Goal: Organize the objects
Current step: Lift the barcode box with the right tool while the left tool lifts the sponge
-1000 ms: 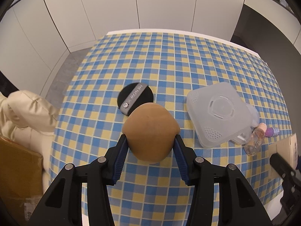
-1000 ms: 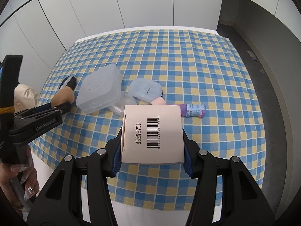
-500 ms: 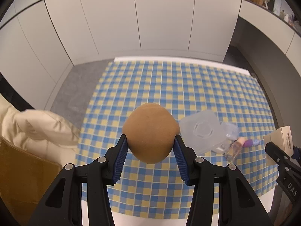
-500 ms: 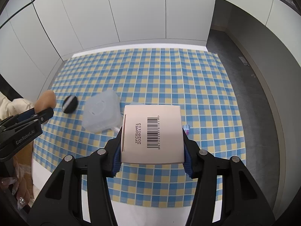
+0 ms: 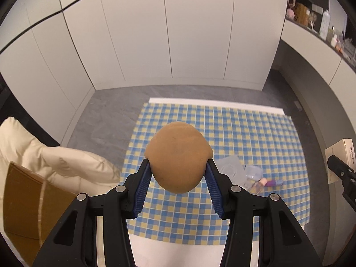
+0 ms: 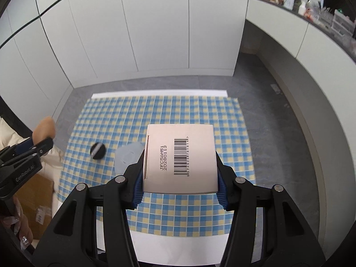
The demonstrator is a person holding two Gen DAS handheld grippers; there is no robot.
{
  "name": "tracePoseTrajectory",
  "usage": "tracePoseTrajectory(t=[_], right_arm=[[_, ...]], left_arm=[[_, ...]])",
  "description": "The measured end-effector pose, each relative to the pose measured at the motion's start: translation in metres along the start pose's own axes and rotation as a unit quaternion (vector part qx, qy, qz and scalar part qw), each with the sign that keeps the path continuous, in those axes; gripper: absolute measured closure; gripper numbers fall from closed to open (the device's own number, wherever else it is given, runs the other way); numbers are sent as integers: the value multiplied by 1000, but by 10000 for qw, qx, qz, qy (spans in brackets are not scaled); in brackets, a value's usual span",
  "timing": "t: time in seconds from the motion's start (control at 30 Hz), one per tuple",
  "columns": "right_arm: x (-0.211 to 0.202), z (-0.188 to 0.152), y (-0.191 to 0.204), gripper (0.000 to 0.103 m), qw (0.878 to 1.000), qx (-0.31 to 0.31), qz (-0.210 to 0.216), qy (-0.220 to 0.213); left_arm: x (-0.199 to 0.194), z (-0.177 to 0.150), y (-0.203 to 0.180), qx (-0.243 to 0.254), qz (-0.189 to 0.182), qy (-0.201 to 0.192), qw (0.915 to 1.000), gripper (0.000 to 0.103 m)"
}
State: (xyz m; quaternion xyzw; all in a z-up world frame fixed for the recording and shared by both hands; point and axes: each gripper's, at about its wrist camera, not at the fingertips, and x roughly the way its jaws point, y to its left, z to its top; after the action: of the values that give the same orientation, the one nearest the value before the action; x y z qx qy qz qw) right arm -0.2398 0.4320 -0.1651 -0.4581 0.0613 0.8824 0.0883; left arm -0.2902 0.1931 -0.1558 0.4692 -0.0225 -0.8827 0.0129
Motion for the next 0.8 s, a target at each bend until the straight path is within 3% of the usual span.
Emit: tracePoseTrajectory(t=[0.3, 0.8], right_arm=[[-65, 37, 6, 49, 9995, -120, -92, -270], [-155, 68, 29, 49, 9967, -422, -95, -692]], left_arm=[[-65, 34, 8, -66, 183, -407, 9990, 54], [-146, 54, 14, -112, 52, -890, 9960, 54]])
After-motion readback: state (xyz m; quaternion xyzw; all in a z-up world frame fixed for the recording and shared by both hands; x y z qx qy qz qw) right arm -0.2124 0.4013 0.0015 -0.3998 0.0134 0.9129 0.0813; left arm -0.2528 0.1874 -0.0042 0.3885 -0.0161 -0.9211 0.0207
